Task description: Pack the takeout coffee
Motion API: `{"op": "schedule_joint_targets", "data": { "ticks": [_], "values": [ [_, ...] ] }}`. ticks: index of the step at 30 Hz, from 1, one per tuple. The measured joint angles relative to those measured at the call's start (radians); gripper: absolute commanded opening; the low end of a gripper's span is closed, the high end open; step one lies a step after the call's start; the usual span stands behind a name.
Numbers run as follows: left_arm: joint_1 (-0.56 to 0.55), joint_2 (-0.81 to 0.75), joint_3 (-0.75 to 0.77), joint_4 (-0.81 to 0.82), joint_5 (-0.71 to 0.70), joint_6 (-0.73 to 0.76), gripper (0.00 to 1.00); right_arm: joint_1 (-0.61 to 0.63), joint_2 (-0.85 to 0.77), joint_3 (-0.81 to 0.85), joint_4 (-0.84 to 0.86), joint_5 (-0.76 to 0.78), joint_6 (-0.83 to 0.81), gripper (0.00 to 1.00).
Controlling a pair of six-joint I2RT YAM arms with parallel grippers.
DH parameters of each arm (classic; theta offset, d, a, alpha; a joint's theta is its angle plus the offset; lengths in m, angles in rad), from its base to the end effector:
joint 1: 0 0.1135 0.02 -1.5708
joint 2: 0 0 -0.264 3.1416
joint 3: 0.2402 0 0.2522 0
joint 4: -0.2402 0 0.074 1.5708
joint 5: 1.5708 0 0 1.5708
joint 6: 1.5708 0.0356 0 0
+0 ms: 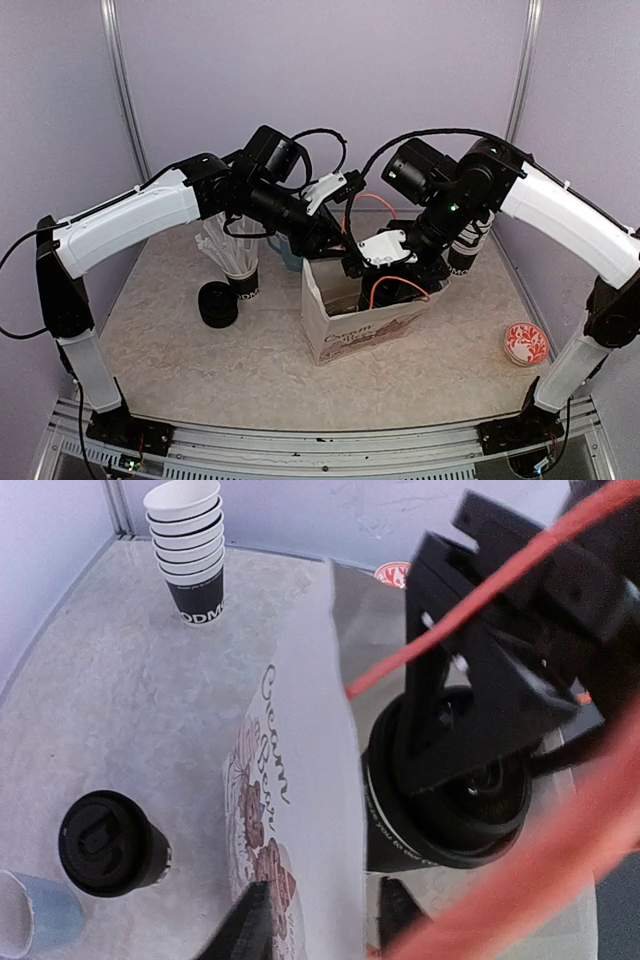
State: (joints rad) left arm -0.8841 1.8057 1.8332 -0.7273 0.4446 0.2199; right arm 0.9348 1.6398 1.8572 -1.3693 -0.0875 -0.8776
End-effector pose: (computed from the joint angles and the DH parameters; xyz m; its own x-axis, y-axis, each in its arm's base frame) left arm 0.2455 -0.3236 0.3686 -0.2007 0.5554 -0.8070 0.9740 0.2016 -0.1035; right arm 0.1810 0.2504 0.3883 0.2859 -0.9028 -0.3213 -0.9430 -0.2055 -0.2619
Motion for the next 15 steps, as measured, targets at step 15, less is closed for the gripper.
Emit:
{"op": "schedule_joint_targets", "data": {
  "ticks": [15],
  "values": [
    [-0.137, -0.151, 0.016, 0.05, -0.139, -0.019, 0.7, 0.071, -0.169, -0.211, 0.06, 0.029, 0.054, 0.55]
  ]
}}
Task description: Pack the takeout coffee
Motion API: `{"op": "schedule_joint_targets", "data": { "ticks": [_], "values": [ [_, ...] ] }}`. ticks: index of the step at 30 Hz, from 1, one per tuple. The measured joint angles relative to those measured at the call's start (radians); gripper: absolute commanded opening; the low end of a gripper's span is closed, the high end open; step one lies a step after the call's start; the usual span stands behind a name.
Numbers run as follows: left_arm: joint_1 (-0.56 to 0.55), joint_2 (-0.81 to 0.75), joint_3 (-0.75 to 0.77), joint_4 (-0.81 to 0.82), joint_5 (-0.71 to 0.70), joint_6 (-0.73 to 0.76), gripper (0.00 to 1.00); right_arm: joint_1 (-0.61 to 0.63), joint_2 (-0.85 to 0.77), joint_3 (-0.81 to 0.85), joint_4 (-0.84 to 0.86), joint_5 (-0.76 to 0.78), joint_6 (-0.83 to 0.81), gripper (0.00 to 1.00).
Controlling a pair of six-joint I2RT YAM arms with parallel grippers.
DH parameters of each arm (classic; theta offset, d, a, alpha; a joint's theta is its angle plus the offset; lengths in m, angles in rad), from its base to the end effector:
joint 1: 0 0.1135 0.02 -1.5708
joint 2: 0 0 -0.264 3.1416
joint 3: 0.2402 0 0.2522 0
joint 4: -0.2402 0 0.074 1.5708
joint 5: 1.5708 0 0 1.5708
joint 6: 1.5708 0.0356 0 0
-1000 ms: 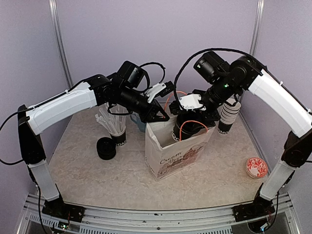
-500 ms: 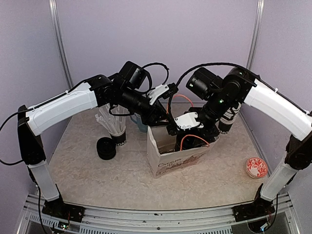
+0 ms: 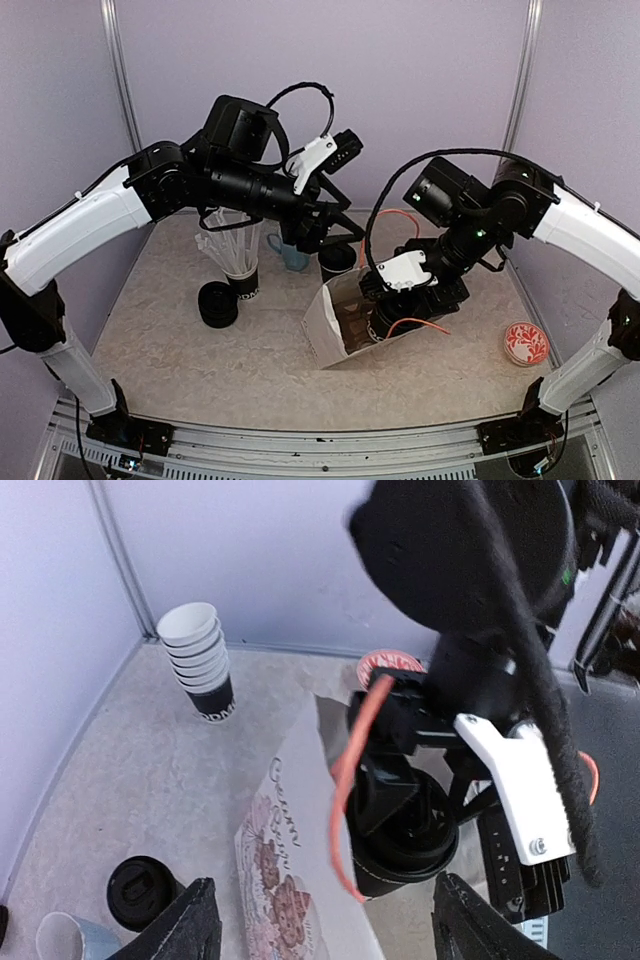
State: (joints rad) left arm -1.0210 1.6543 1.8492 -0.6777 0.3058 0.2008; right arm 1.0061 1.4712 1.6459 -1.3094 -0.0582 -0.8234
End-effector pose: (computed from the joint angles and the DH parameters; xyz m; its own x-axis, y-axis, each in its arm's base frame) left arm 0.1823 -0.3179 0.4328 -0.0477 0.4419 -0.8958 0.9817 0.1865 0.0397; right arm 0.1432 0.2299 0.3786 0.2985 -0.8971 -0.3258 -0.9380 -0.2125 -0.2740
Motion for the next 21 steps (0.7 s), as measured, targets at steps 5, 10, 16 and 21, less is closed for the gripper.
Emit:
{"op": "schedule_joint_targets", "data": {
  "ticks": [5, 10, 16, 21],
  "values": [
    [0.086, -0.013, -0.026, 0.089, -0.06, -0.088, 0.68, 0.013, -0.094, -0.121, 0.079, 0.021, -0.005, 0.55],
    [0.139, 0.117, -0.024, 0.117, -0.135, -0.151, 0.65, 0.027, -0.186, -0.235, 0.161, 0.039, -0.03, 0.55],
    [0.151, 0.295, -0.021, 0.116, -0.172, -0.179, 0.65, 0.035, -0.252, -0.367, 0.274, 0.125, -0.068, 0.55],
    [0.166, 0.35, -0.021, 0.117, -0.157, -0.187, 0.64, 0.042, -0.265, -0.438, 0.34, 0.195, -0.087, 0.55]
  ]
}}
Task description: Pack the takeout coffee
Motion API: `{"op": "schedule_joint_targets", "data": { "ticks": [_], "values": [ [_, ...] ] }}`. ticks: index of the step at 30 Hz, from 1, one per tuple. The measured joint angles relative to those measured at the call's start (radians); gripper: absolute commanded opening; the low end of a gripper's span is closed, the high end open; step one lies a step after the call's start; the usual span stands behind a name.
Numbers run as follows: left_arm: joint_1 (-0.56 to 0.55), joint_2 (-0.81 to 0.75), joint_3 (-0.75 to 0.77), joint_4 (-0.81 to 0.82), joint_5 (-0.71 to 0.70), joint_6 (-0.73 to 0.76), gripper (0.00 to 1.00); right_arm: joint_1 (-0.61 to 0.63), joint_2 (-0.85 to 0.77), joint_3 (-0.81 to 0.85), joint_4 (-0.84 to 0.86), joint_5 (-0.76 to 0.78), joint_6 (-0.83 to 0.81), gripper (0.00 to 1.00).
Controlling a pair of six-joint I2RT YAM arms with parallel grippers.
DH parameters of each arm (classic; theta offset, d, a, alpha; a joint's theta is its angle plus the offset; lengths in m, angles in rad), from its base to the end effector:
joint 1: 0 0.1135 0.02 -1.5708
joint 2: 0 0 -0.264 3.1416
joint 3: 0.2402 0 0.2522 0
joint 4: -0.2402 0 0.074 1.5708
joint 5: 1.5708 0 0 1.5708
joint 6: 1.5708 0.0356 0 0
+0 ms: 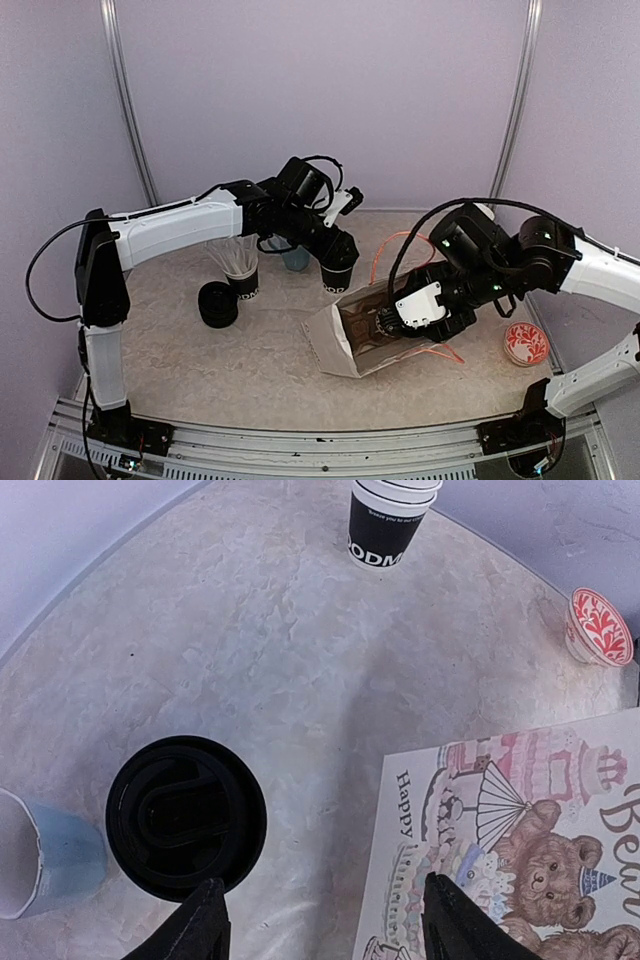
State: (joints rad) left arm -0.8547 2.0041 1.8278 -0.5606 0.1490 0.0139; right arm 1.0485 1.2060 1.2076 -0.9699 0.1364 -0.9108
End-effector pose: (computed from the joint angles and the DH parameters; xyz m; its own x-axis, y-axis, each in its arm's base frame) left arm 0.3002 -0.3531 0.2958 -0.4297 0.5148 -0.7419 0.8242 0.5591 -0.0895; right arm 0.1202 0.1992 0.3305 0.3959 -0.8810 -0.2589 -0.8276 -0.2201 -0.5164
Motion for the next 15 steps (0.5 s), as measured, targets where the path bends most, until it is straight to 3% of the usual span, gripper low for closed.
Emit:
{"op": "schedule_joint_targets", "data": {
  "ticks": [15],
  "values": [
    [0.011, 0.082, 0.013, 0.021, 0.085, -0.006, 0.64, 0.09, -0.086, -0.165, 0.126, 0.127, -0.012, 0.54]
  ]
}}
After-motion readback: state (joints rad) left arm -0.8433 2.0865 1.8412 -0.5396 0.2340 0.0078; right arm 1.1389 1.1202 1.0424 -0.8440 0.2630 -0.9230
